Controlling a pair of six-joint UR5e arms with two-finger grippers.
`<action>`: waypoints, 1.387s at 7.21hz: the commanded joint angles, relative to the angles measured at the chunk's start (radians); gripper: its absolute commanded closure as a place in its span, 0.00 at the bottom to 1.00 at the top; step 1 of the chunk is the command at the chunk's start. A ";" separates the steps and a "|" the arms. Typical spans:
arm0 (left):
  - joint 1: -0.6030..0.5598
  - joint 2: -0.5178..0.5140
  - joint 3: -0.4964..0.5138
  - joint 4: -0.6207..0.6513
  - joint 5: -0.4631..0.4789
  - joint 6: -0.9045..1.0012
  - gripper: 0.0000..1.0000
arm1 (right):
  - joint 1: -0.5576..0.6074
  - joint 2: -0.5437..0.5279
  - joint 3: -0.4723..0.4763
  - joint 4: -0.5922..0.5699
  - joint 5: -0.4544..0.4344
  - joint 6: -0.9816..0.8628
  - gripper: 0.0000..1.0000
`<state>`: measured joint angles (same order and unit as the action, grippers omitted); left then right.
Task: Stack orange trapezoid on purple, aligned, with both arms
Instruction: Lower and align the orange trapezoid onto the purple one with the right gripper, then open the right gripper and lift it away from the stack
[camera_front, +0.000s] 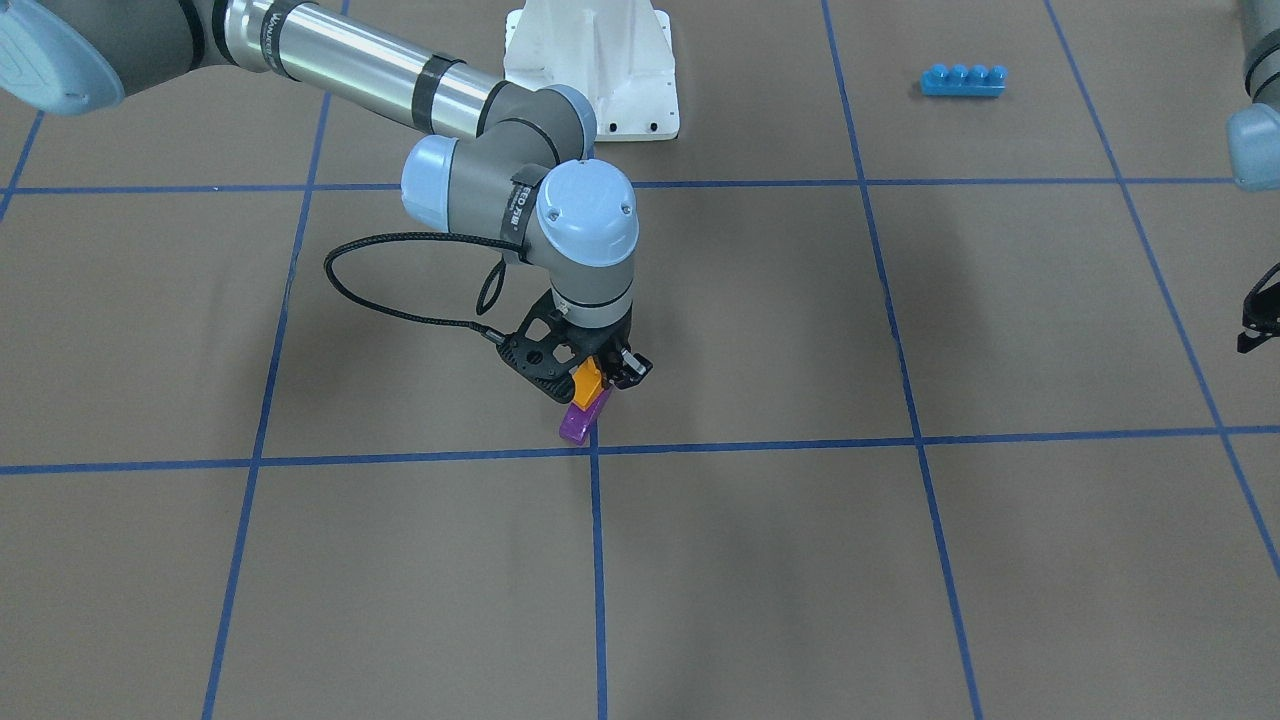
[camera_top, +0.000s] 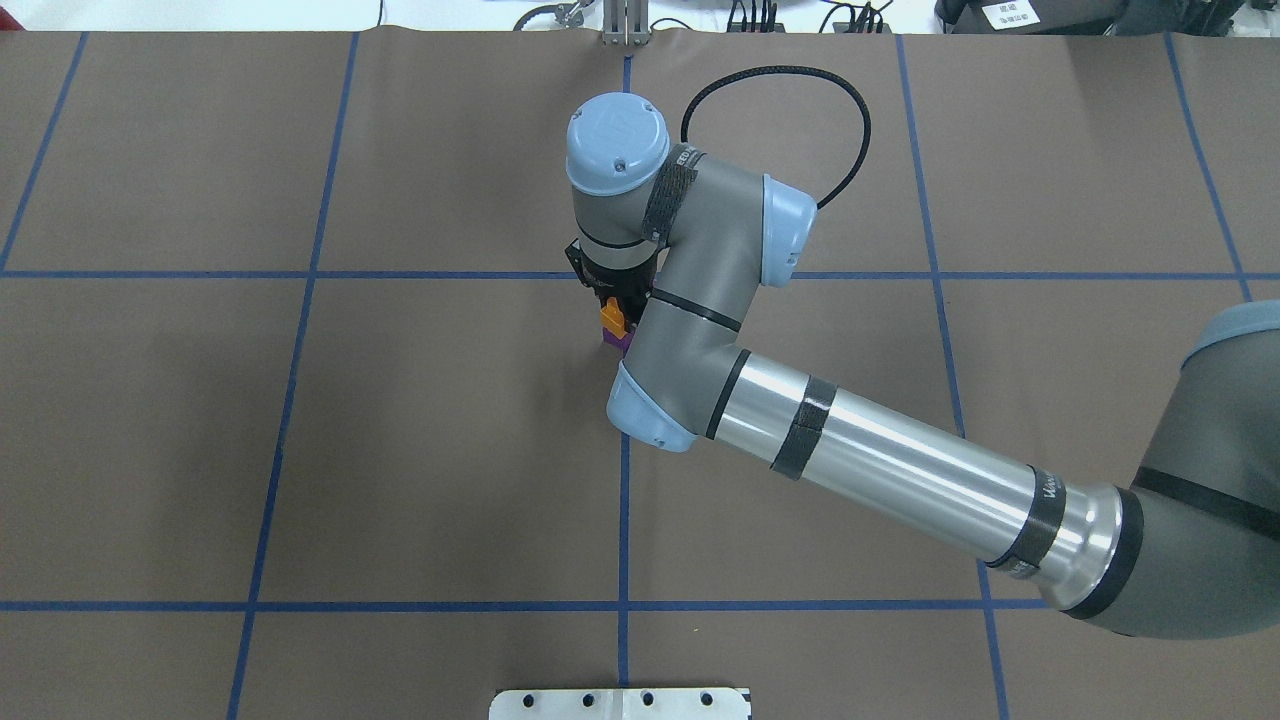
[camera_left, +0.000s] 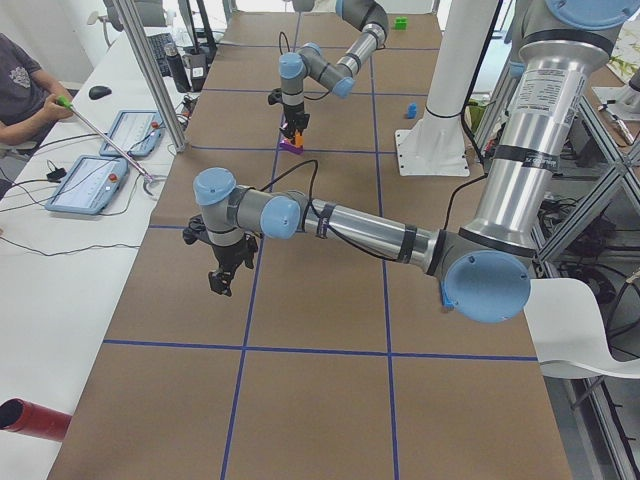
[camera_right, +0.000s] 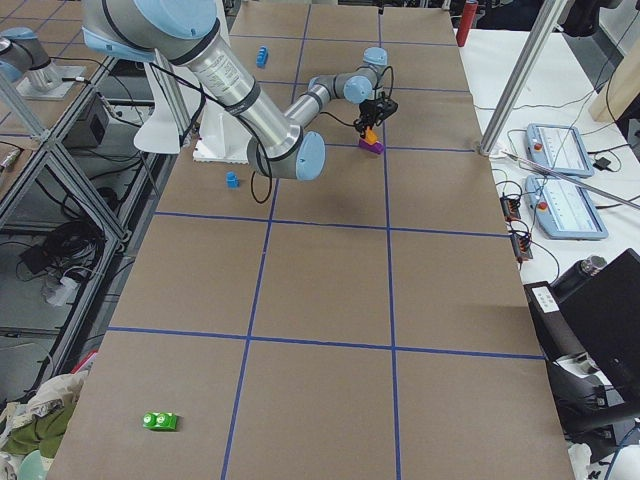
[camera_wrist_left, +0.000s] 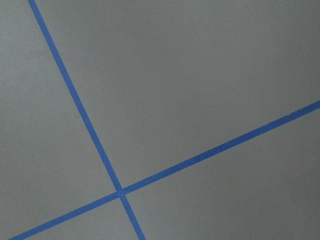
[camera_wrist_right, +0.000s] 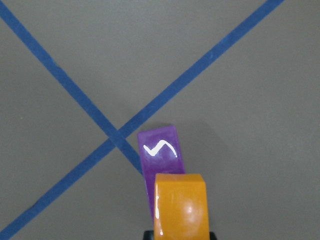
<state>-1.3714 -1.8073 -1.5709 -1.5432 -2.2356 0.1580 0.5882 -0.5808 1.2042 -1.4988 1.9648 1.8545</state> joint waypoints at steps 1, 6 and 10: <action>0.000 -0.001 0.000 0.000 0.001 0.000 0.00 | -0.001 -0.001 -0.003 0.006 0.000 0.000 0.98; 0.000 -0.004 -0.003 0.000 0.001 0.002 0.00 | 0.016 0.006 0.038 0.000 0.013 0.002 0.00; -0.002 0.012 -0.014 0.002 0.002 0.006 0.00 | 0.125 -0.098 0.488 -0.391 0.037 -0.291 0.00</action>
<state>-1.3723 -1.8051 -1.5811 -1.5418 -2.2340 0.1624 0.6819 -0.6240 1.5244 -1.7273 2.0006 1.7350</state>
